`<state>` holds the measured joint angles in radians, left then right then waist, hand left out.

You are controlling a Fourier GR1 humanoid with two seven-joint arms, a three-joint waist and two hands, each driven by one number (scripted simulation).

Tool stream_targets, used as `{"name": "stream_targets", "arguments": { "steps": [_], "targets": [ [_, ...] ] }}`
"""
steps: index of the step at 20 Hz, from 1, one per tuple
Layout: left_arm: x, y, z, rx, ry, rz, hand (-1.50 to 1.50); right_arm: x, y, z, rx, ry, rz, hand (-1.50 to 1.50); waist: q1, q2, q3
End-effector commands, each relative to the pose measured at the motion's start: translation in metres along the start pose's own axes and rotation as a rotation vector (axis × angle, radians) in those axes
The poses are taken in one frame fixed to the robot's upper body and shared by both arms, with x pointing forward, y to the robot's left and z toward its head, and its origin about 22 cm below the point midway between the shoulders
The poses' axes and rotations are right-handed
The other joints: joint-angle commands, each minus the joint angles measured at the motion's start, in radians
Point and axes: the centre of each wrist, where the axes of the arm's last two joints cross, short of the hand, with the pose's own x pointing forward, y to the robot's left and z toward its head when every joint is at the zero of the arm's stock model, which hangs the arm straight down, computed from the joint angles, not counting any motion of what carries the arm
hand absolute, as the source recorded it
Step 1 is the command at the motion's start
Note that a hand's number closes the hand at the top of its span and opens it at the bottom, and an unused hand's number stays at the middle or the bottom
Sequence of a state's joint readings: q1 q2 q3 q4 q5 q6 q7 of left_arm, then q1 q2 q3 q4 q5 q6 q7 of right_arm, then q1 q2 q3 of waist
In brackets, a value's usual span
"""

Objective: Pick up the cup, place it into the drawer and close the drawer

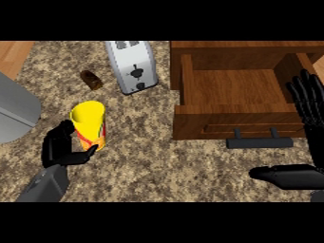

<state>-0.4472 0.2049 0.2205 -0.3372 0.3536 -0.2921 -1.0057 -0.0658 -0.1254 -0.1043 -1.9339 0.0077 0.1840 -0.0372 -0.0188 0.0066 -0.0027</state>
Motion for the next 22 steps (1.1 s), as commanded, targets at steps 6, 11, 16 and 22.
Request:
{"name": "stream_targets", "arguments": {
  "steps": [6,11,16,22],
  "targets": [
    [0.02,-0.015,-0.041,-0.164,-0.225,0.109,1.5,0.002,-0.01,-0.005,-0.02,0.014,0.011,-1.5,0.006,-0.004,0.001],
    [0.042,-0.062,-0.083,-0.313,-0.208,0.105,1.5,0.0,-0.014,-0.008,-0.036,0.031,0.014,-1.5,0.027,-0.012,0.004],
    [0.069,-0.111,-0.109,-0.385,-0.268,0.029,1.5,0.0,-0.016,0.007,-0.026,0.036,0.006,-1.5,0.024,-0.012,0.004],
    [0.117,-0.197,-0.127,-0.466,-0.279,0.013,1.5,0.007,-0.021,0.002,-0.041,0.043,0.024,-1.5,0.03,-0.016,0.004]
  ]
}}
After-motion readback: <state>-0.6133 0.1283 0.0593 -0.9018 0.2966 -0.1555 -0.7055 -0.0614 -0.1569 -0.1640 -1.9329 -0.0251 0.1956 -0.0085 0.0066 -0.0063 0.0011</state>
